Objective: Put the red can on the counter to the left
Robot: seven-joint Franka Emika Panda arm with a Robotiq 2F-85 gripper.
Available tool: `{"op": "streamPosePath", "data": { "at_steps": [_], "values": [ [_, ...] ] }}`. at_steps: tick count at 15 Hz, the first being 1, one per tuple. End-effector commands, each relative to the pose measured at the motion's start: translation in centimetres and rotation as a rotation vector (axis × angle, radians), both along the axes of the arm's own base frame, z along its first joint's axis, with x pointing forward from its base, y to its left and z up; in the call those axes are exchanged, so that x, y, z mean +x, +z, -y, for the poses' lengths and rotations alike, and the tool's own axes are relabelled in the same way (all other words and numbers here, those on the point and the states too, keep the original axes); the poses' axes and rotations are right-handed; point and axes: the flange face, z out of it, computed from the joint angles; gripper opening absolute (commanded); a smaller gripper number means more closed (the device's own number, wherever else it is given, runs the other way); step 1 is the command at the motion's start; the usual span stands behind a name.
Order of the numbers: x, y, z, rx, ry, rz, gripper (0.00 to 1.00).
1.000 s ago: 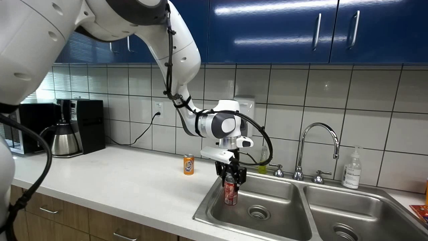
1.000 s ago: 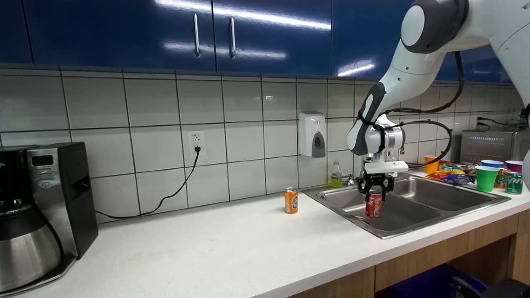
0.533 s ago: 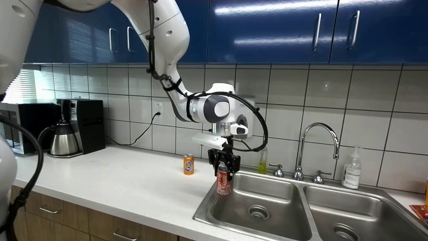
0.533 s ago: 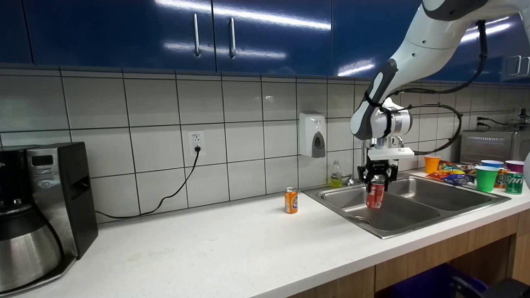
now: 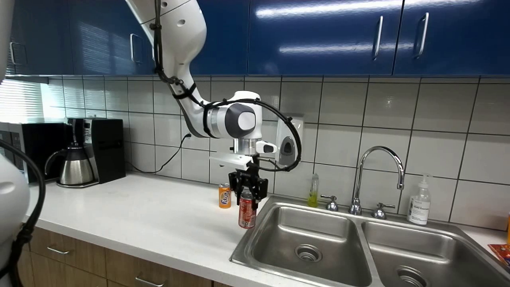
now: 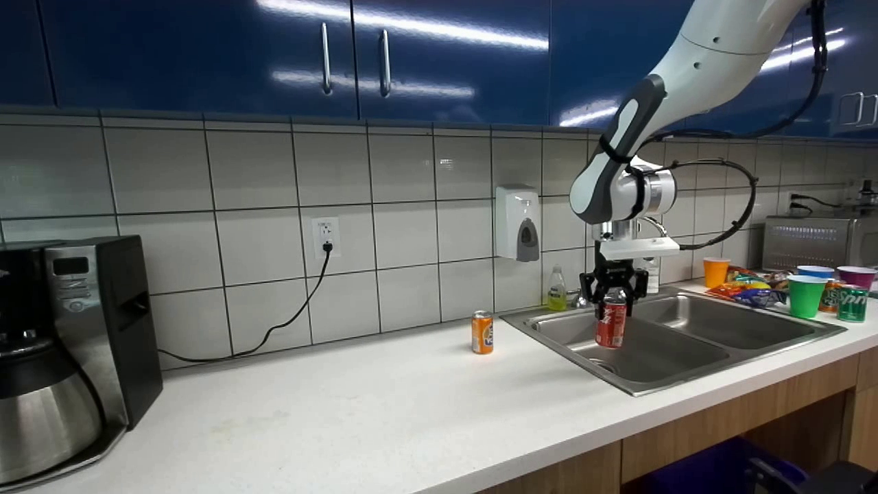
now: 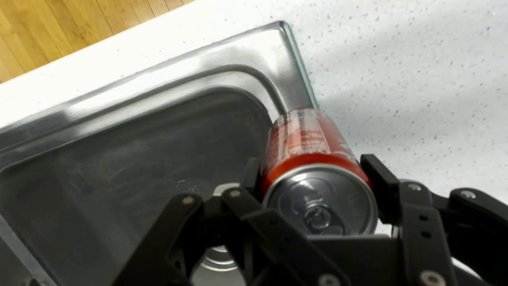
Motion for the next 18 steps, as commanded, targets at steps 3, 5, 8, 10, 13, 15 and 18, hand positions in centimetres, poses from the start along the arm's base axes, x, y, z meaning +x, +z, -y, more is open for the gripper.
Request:
{"op": "streamPosePath", "data": {
  "at_steps": [3,5,8,10,13,15,18],
  "values": [
    [-0.6,0.3,-5.4,0.004,0.073,-0.029,0.4],
    [-0.5,-0.1,-7.1,0.009,0.102,-0.038,0.4],
    [-0.4,-0.9,-9.0,0.013,0.133,-0.048,0.4],
    [-0.4,-1.4,-9.8,0.016,0.146,-0.055,0.4],
    [-0.5,-2.0,-10.5,0.018,0.157,-0.065,0.4],
    [-0.6,-2.5,-10.7,0.018,0.161,-0.073,0.4],
    [-0.8,-3.3,-10.8,0.015,0.163,-0.084,0.4]
  ]
}}
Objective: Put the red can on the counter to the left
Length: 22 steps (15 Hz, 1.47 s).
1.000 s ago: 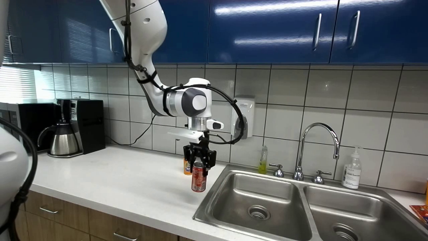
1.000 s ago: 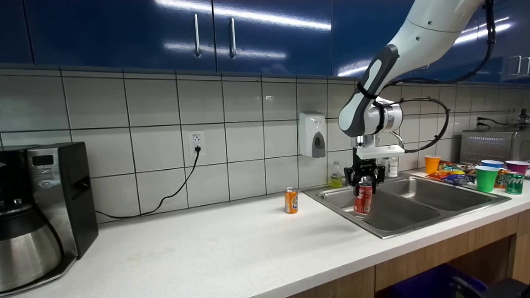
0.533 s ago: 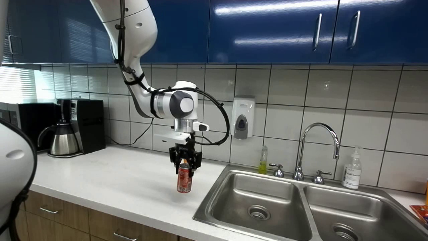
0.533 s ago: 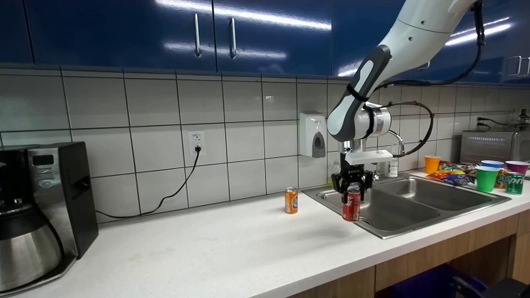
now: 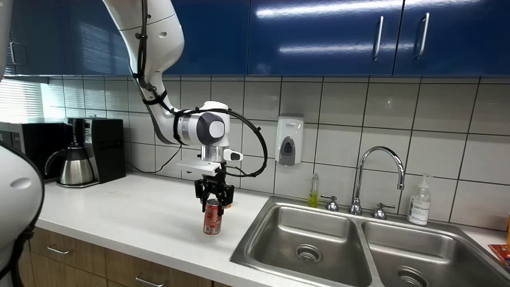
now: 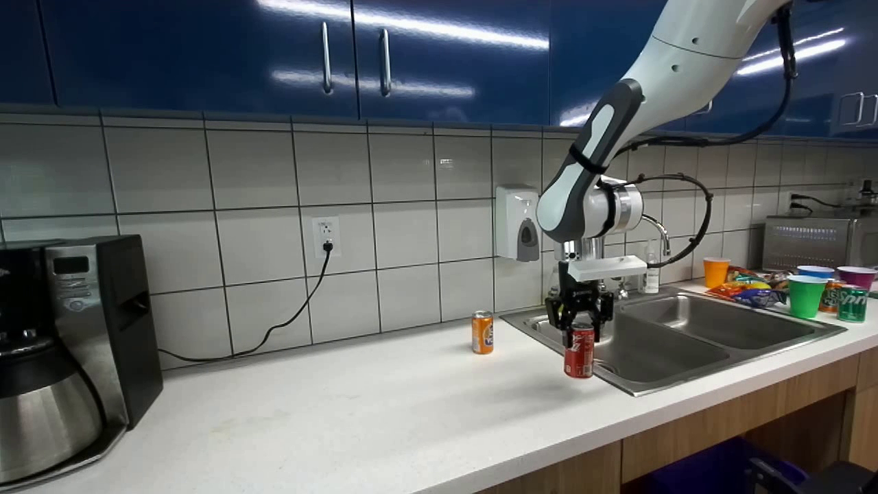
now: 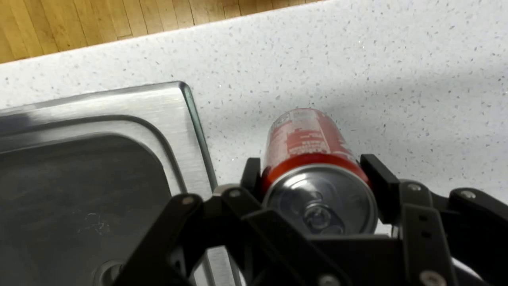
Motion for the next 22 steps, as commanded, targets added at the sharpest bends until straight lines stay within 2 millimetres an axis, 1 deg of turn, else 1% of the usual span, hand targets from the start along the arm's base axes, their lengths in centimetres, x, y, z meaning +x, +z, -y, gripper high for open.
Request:
{"op": "streamPosePath", "data": {
  "at_steps": [1,9,22],
  "values": [
    [-0.2,-0.1,-0.4,-0.017,-0.012,-0.007,0.4],
    [-0.3,-1.6,-0.4,-0.023,-0.011,-0.029,0.4],
    [0.0,-3.9,-0.7,-0.049,0.017,-0.007,0.4]
  ]
}}
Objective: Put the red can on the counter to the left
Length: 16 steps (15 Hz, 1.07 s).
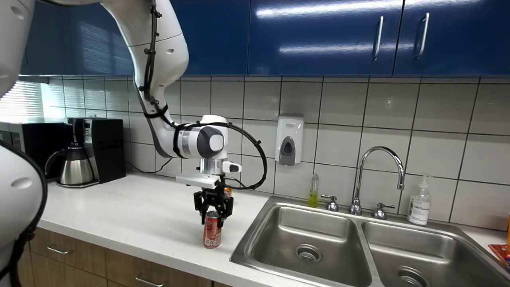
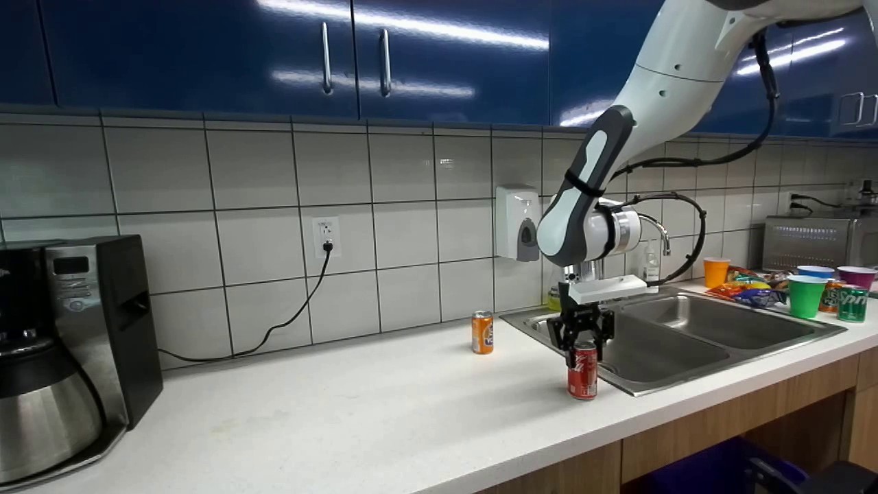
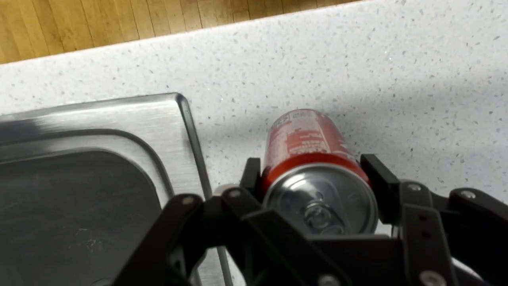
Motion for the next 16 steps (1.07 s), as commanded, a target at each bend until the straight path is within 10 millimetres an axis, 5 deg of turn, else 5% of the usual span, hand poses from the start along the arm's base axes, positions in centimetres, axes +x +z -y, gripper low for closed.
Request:
{"op": "streamPosePath", "data": {
  "at_steps": [1,2,3,4,7,16],
  "values": [
    [0.2,0.1,-0.5,-0.026,0.0,0.021,0.4],
    [0.2,0.0,-0.6,-0.029,0.004,0.021,0.4],
    [0.2,0.1,-0.6,-0.03,0.005,0.022,0.52],
    [0.2,0.1,-0.6,-0.031,0.007,0.022,0.9],
    [0.0,0.2,-0.5,-0.031,0.005,0.018,0.99],
    [-0.5,4.9,-1.6,-0.019,0.015,0.058,1.0]
  ]
}}
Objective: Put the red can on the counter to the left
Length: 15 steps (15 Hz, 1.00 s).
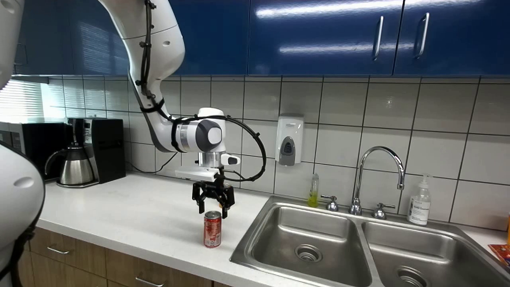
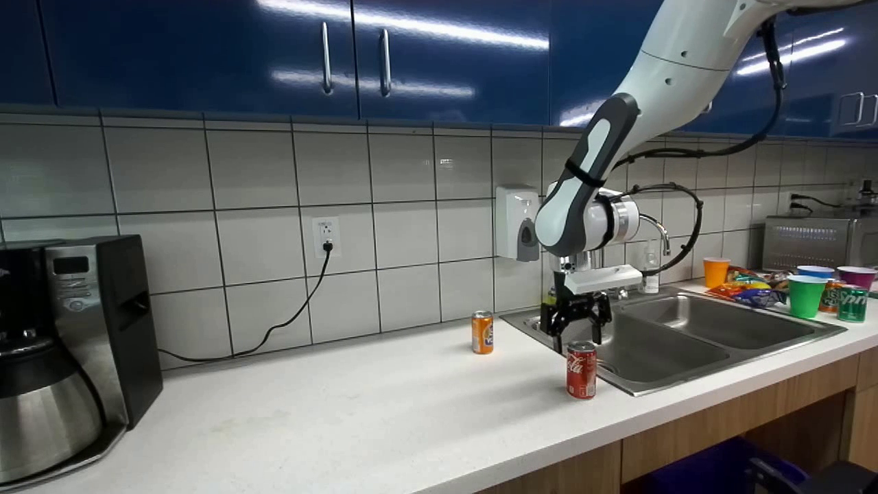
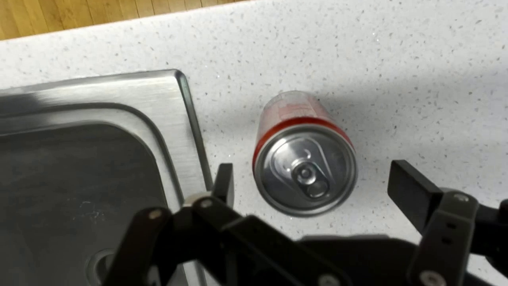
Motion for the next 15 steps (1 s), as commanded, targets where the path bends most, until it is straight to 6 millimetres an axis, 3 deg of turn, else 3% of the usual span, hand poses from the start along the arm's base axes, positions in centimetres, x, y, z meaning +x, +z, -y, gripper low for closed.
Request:
{"op": "streamPosePath", "data": {
  "at_steps": [1,5,13,14,15],
  "values": [
    [-1.1,3.3,-1.0,-0.007,-0.004,0.019,1.0],
    [-2.3,5.5,-1.2,0.003,-0.003,0.026,1.0],
    [-7.6,10.5,-2.5,0.024,0.01,-0.023,1.0],
    [-5.6,8.7,-1.9,0.017,0.017,-0.012,1.0],
    [-6.1,9.4,-2.1,0.018,0.018,-0.017,1.0]
  ]
}}
